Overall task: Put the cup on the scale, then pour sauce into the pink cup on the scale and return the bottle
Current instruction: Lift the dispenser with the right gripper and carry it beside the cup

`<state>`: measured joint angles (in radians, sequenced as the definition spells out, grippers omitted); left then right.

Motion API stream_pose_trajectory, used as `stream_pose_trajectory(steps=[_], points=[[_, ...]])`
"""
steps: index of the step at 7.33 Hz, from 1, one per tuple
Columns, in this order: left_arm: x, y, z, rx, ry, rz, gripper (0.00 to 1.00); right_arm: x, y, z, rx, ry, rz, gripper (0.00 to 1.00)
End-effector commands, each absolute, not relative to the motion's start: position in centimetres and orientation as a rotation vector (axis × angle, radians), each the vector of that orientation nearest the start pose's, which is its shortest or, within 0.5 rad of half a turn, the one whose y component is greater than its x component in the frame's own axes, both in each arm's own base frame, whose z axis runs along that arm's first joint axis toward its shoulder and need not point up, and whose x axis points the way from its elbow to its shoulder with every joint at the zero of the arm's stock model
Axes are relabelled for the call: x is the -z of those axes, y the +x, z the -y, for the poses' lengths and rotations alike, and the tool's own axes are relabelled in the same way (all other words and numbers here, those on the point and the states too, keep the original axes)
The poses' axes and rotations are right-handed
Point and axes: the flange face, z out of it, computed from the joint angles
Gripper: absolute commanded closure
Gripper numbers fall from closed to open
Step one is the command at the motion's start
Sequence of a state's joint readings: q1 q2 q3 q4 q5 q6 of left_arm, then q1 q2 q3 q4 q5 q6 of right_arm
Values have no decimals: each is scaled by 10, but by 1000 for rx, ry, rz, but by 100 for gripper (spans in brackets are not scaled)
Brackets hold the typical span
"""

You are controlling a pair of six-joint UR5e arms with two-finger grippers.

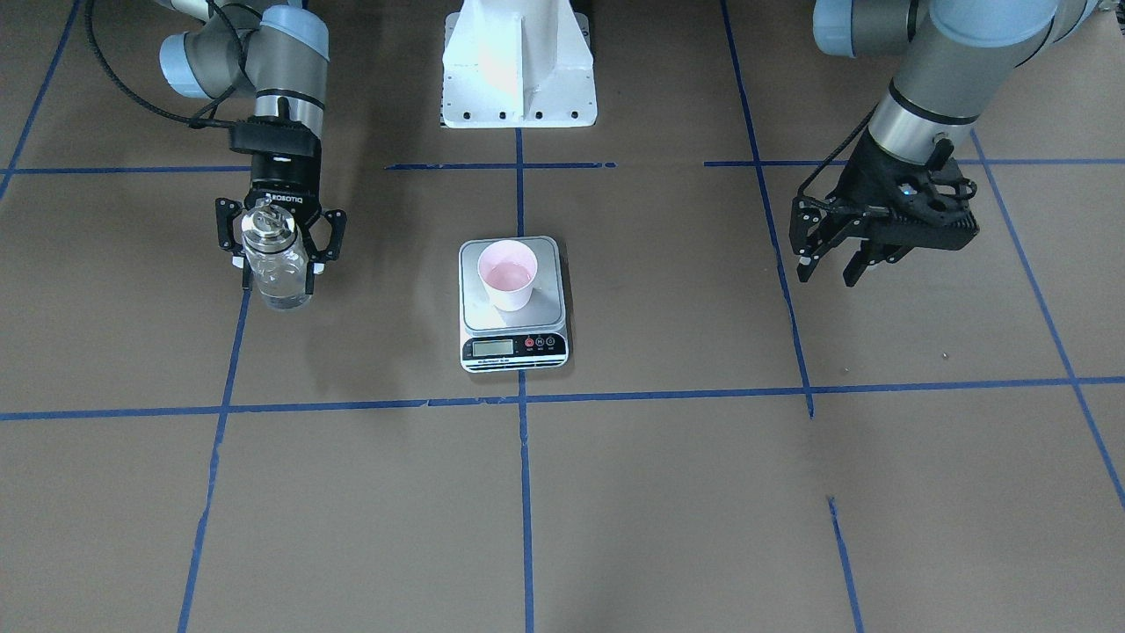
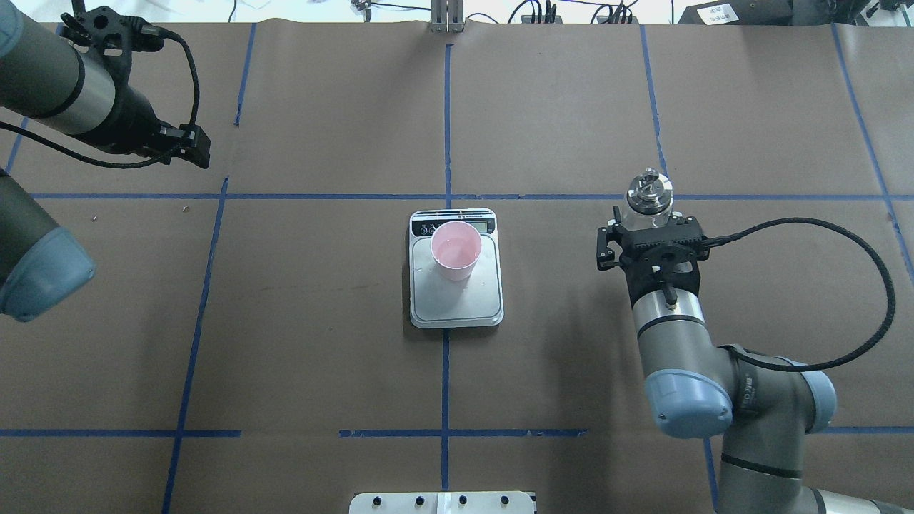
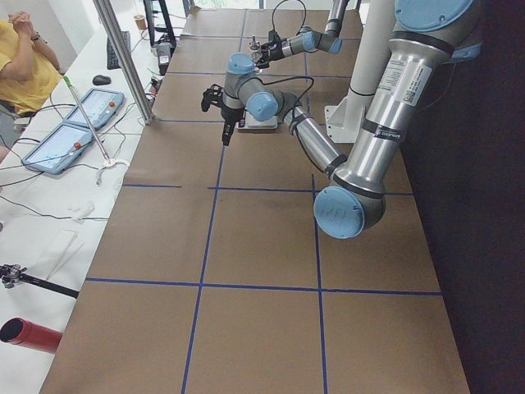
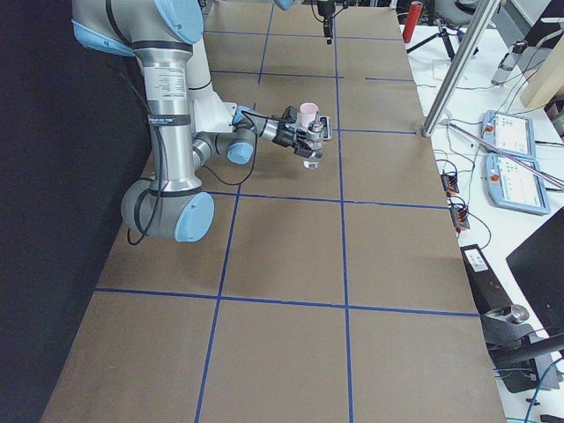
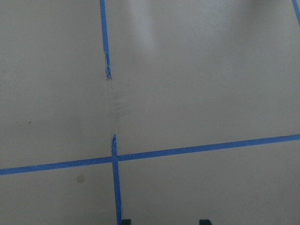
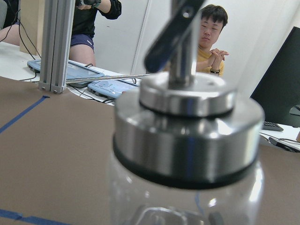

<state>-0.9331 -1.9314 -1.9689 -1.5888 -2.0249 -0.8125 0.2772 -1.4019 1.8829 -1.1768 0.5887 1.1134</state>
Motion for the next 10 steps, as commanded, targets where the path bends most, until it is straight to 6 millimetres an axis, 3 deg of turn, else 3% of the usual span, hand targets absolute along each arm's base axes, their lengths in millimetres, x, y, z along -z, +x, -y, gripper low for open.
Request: stream_pose_trajectory(steps=[1, 3, 5, 7, 8, 10], points=[[-286, 265, 511, -12, 284, -824, 42, -292, -484, 362, -209, 1124, 334, 100], [-286, 265, 511, -12, 284, -824, 42, -263, -497, 363, -185, 1109, 317, 100], [-286, 264, 512, -9, 286, -824, 42, -276, -508, 360, -60, 1113, 201, 100], [-290, 262, 511, -9, 284, -821, 42, -269, -516, 356, 151, 1193, 1, 100], [-289, 261, 511, -8, 286, -821, 42, -277, -530, 360, 196, 1232, -123, 100], [-288, 260, 510, -8, 287, -823, 42, -281, -547, 362, 219, 1232, -154, 100]])
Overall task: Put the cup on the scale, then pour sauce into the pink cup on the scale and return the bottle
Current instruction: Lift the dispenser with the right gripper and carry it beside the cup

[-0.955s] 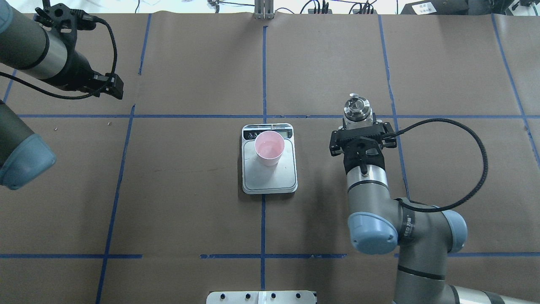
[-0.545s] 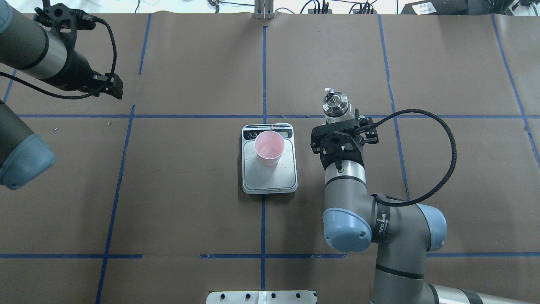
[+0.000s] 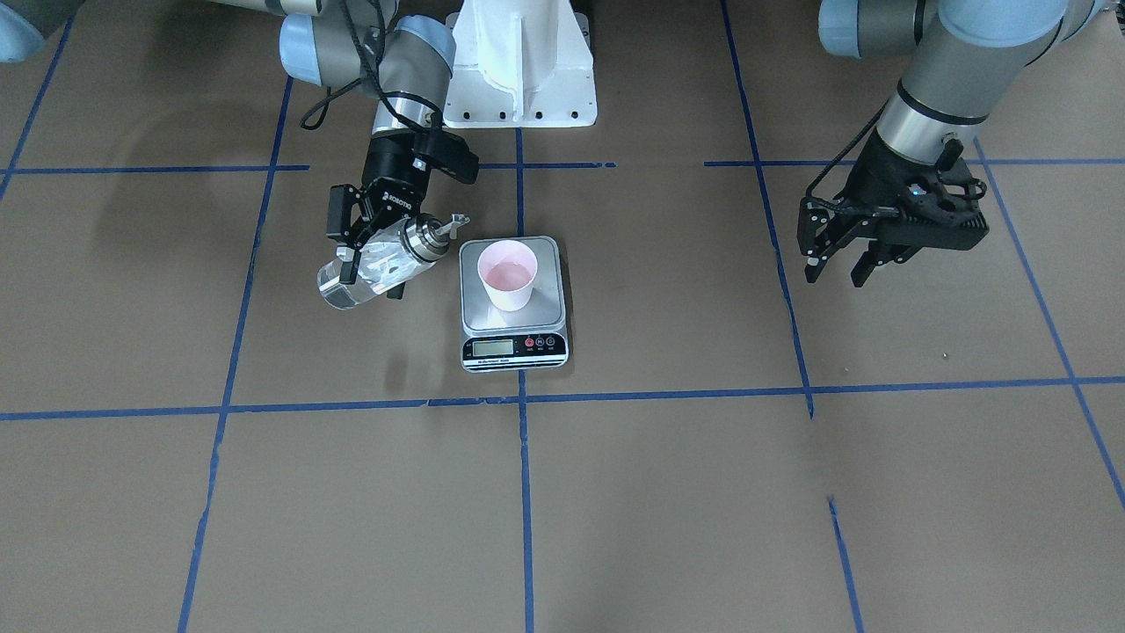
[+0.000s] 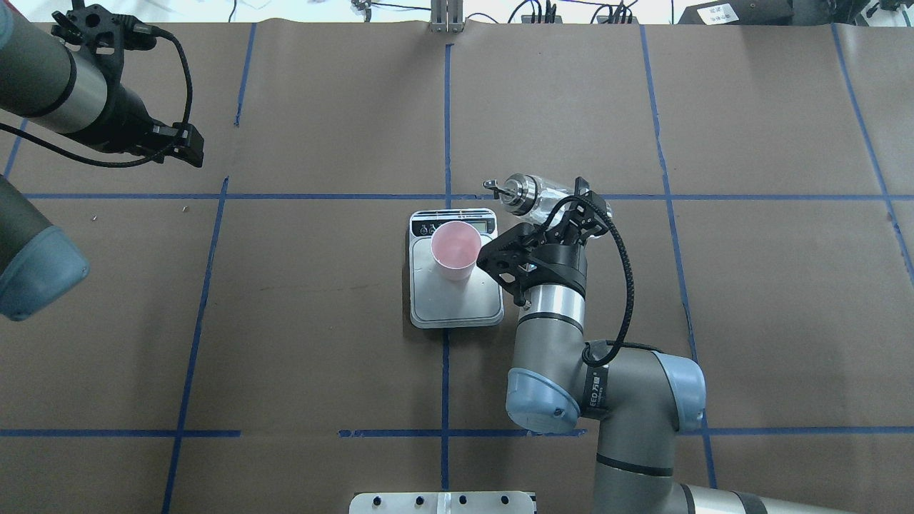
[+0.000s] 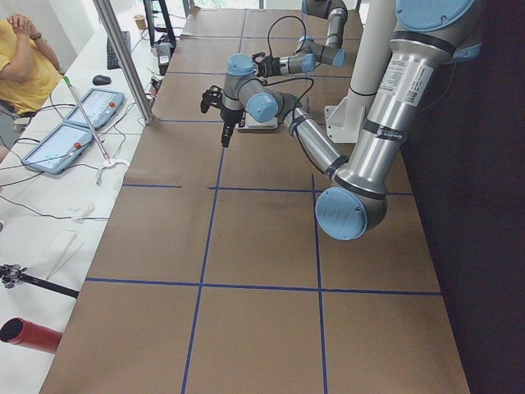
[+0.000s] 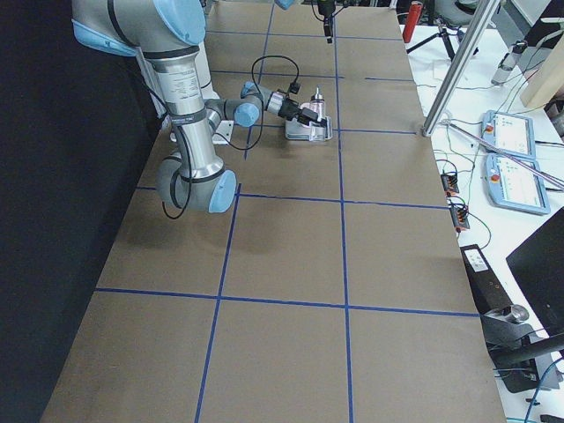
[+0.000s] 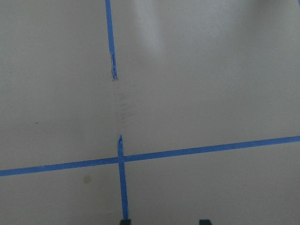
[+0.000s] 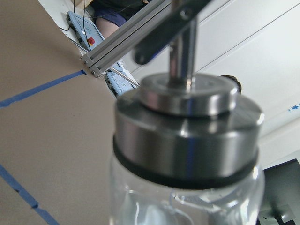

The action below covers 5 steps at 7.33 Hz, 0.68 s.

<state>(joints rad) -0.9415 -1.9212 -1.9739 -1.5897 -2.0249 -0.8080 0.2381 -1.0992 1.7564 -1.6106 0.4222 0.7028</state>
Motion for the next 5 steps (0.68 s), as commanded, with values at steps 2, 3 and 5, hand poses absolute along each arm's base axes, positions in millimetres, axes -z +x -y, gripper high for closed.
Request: stream_pose_trajectory(steps=[2, 3, 5], points=[[-292, 262, 511, -8, 280, -818, 42, -285, -549, 364, 329, 1242, -294, 100], [-293, 261, 511, -7, 281, -818, 42, -290, -550, 365, 348, 1238, -318, 100], [-294, 262, 511, -9, 279, -819, 41, -300, -552, 366, 434, 1210, -424, 100]])
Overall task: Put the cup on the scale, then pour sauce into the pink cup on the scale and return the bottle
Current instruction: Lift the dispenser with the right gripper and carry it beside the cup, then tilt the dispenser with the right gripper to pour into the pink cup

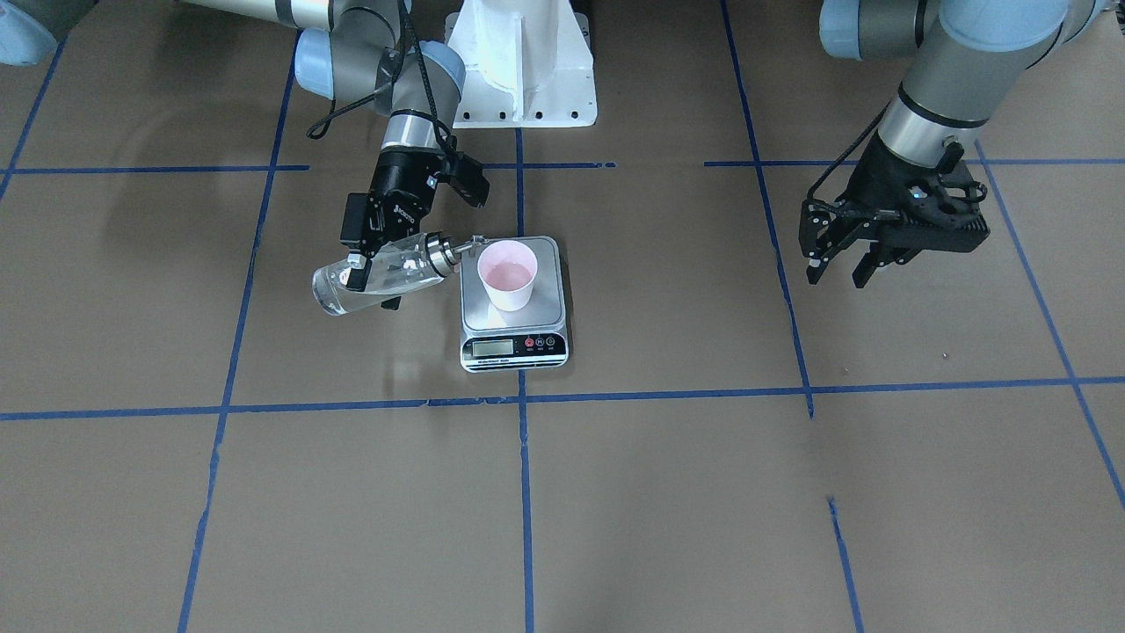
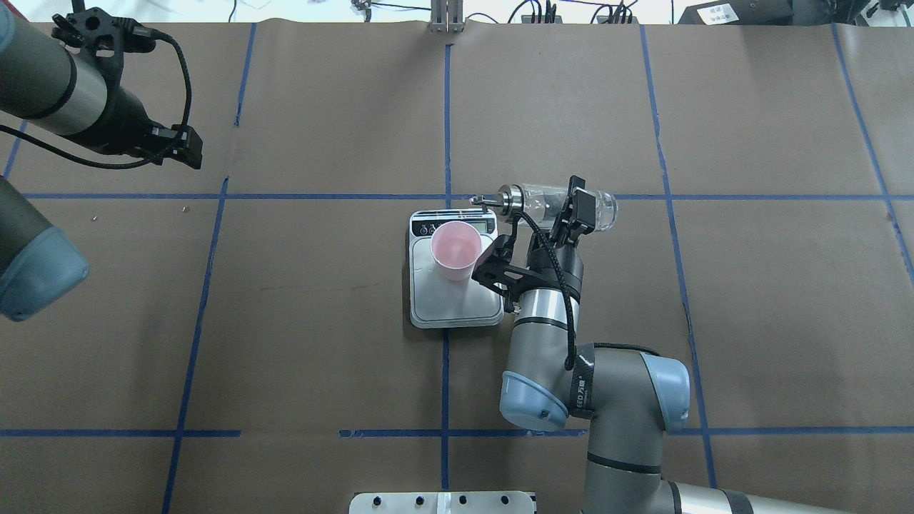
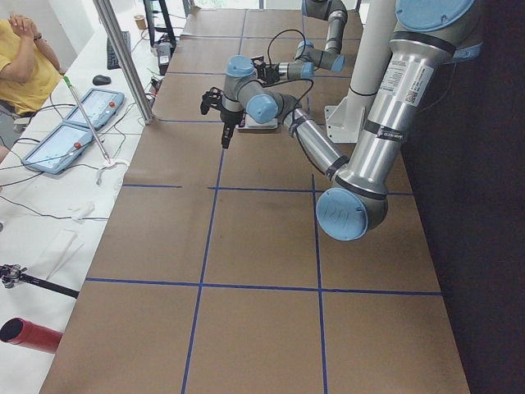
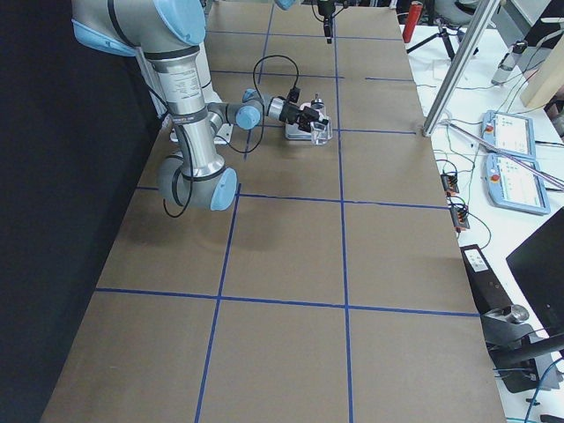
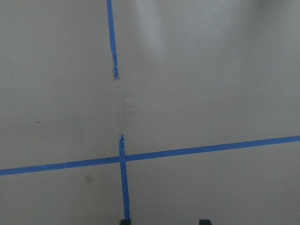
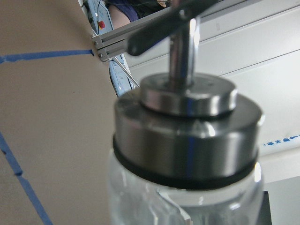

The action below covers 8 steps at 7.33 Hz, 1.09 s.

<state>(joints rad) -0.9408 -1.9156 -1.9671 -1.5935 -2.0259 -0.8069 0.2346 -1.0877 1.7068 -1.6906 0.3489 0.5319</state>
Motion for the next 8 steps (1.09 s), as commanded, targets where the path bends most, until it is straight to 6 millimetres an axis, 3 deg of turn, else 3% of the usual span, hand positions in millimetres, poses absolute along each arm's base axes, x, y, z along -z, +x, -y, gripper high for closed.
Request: stream_pose_trajectory(steps=[1, 8], points=[[-295, 264, 510, -11, 275, -819, 32, -301, -552, 365, 464, 1205, -479, 100], [-298, 264, 512, -9, 273, -812, 27, -301, -553, 358, 640, 1203, -673, 100]])
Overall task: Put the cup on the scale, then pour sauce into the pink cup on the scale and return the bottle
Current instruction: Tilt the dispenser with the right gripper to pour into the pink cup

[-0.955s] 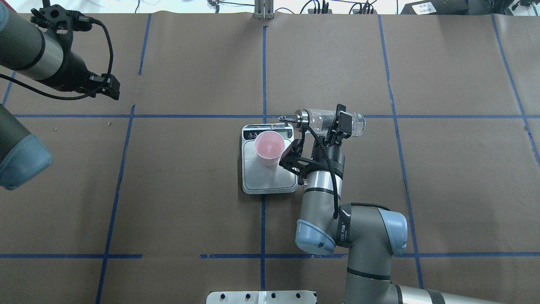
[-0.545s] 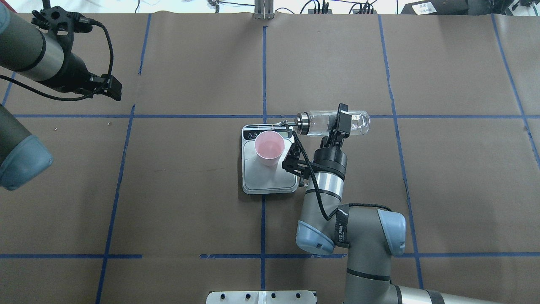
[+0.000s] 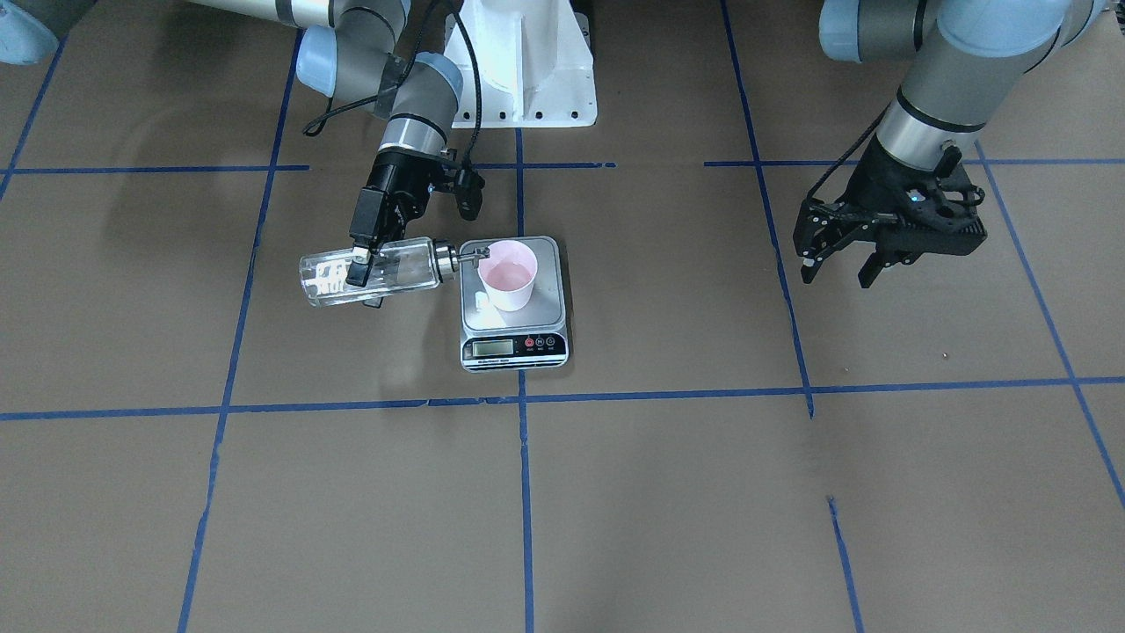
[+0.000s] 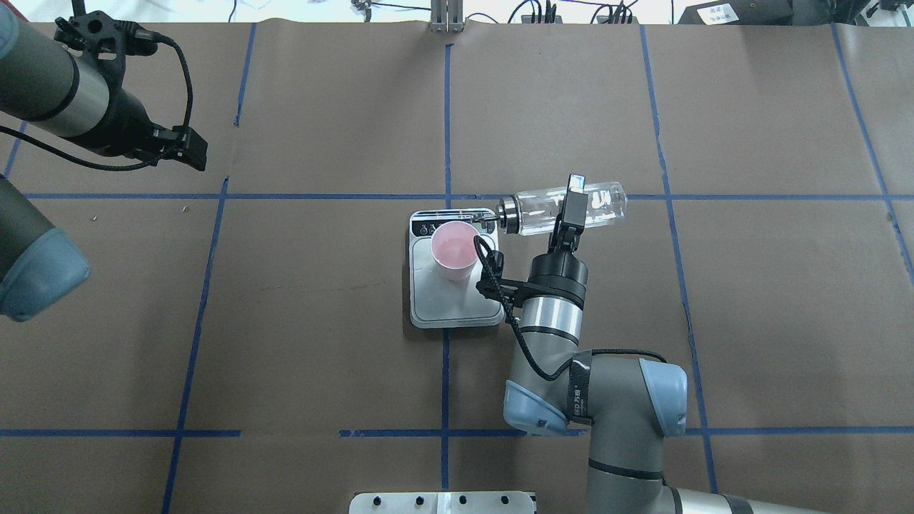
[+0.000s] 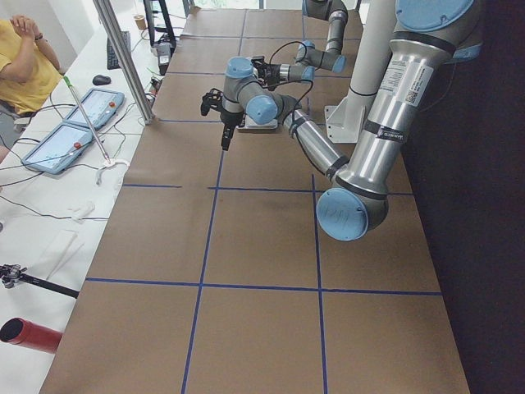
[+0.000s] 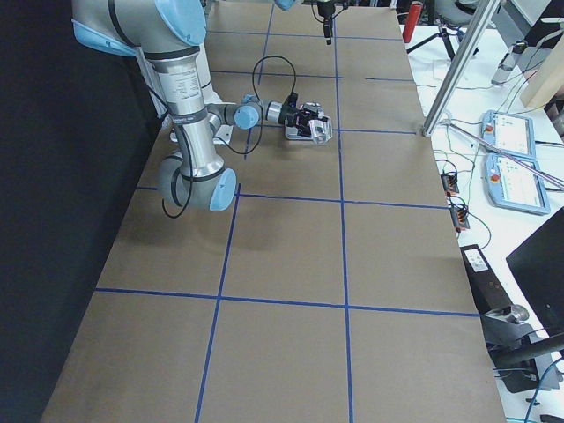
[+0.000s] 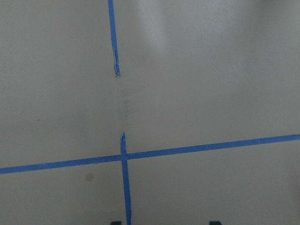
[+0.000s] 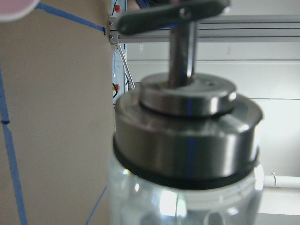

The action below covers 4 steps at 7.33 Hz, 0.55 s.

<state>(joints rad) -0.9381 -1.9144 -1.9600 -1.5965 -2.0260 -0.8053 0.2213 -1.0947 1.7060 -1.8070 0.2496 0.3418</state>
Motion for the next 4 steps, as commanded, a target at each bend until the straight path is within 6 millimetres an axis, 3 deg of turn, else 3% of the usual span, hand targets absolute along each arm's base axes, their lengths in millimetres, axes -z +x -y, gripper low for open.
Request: stream_pose_trajectory(steps=[1, 4], points=[[-304, 265, 515, -2, 261, -805, 0, -296, -554, 358, 660, 1198, -687, 100], [-302, 260, 510, 0, 267, -811, 0, -296, -553, 359, 742, 1171, -756, 100]])
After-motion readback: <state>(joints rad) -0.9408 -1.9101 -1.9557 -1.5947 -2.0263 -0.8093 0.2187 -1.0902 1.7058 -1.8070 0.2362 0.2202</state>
